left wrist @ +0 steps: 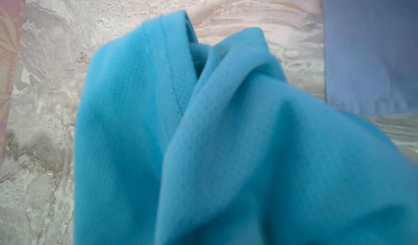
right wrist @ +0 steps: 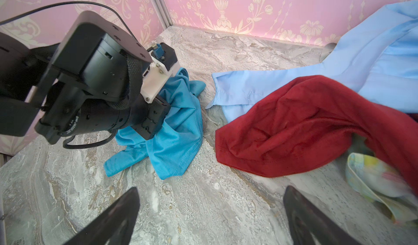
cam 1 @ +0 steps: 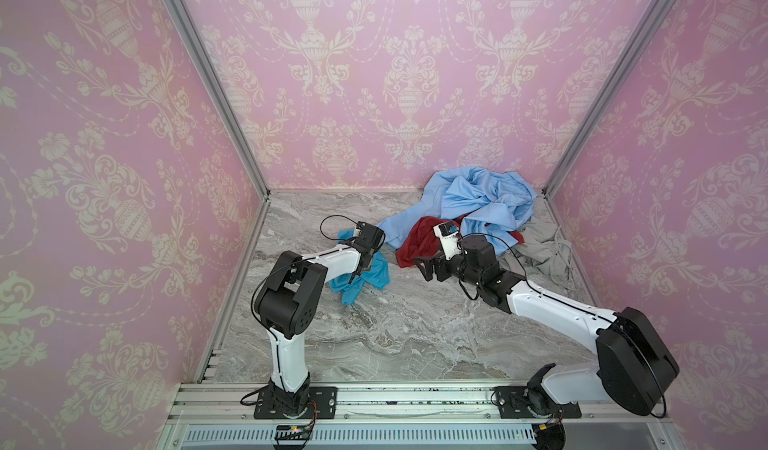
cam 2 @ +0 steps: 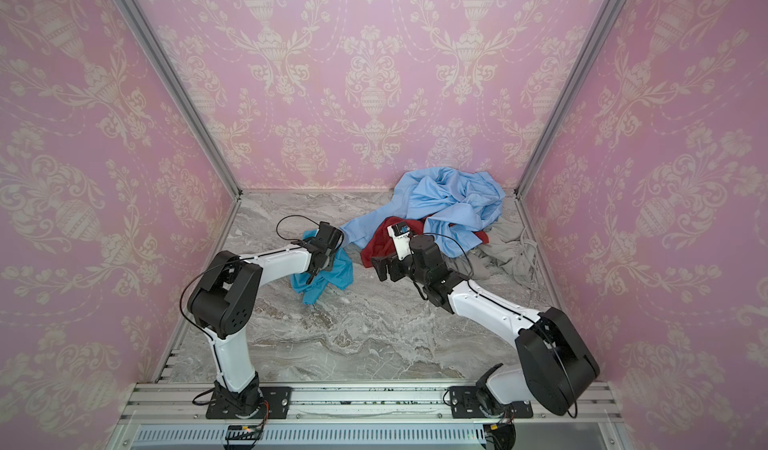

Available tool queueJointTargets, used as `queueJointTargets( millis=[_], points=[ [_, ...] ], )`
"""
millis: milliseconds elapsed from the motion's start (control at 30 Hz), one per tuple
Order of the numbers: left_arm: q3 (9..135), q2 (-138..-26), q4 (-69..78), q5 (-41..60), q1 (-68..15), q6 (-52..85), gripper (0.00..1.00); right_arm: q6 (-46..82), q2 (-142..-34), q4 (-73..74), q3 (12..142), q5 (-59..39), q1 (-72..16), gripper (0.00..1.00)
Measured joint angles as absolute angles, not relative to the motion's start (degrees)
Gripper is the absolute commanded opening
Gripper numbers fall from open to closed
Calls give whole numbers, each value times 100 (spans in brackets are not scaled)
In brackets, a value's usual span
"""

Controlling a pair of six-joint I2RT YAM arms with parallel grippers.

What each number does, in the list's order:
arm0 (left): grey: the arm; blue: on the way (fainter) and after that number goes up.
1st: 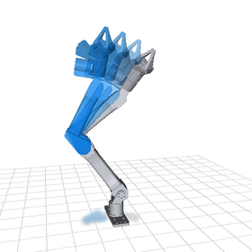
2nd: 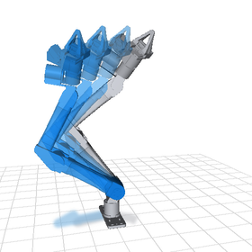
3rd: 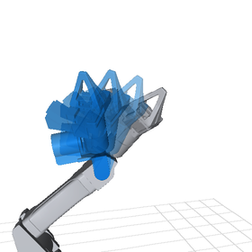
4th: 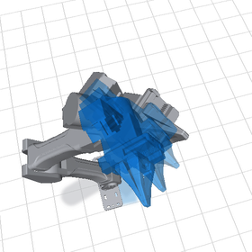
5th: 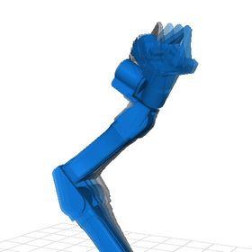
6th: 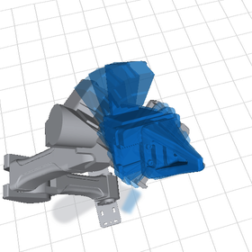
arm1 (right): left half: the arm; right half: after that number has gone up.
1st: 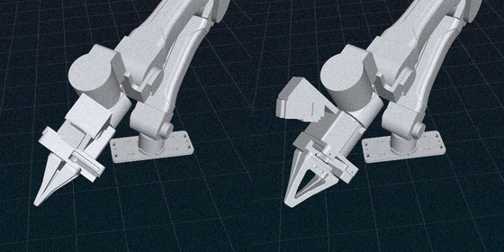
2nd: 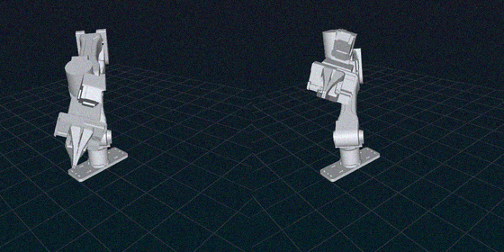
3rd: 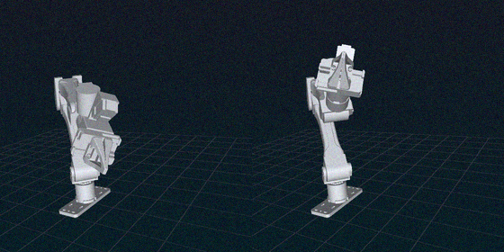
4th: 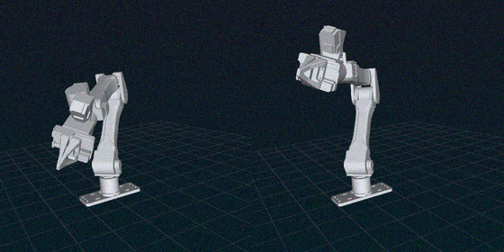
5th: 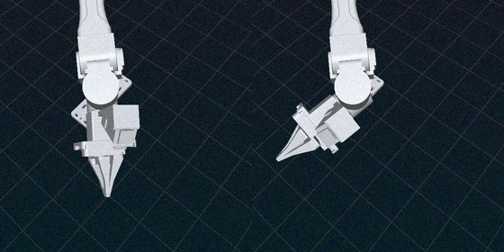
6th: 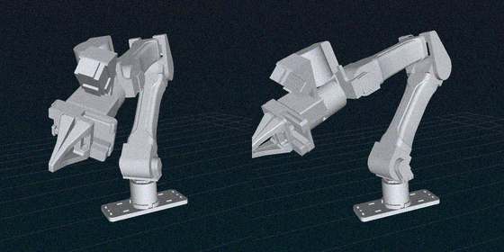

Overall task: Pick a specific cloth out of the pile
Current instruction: 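Lower the teal cloth onto the table with the left gripper, then open the left gripper and lift it off the teal cloth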

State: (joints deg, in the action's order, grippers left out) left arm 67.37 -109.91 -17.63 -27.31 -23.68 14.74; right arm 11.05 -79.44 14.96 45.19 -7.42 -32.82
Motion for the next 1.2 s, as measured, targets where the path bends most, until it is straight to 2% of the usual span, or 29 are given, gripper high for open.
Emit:
queueJointTargets(
  millis=[367,633,967,1200],
  points=[
    [7196,-11006,-2241,-1898,-1085,1776,0,1181,-7922,1645,4423,-746,-3260,100],
    [8149,-11393,-2569,-1402,-257,1817,0,1179,-7922,1645,4423,-744,-3221,100],
    [9231,-12147,-2961,-1100,410,1750,0,1177,-7990,1638,4425,-751,-3124,100],
    [9961,-12610,-3168,-1076,676,1614,0,1175,-8407,1553,4587,-823,-3081,100]
  ],
)
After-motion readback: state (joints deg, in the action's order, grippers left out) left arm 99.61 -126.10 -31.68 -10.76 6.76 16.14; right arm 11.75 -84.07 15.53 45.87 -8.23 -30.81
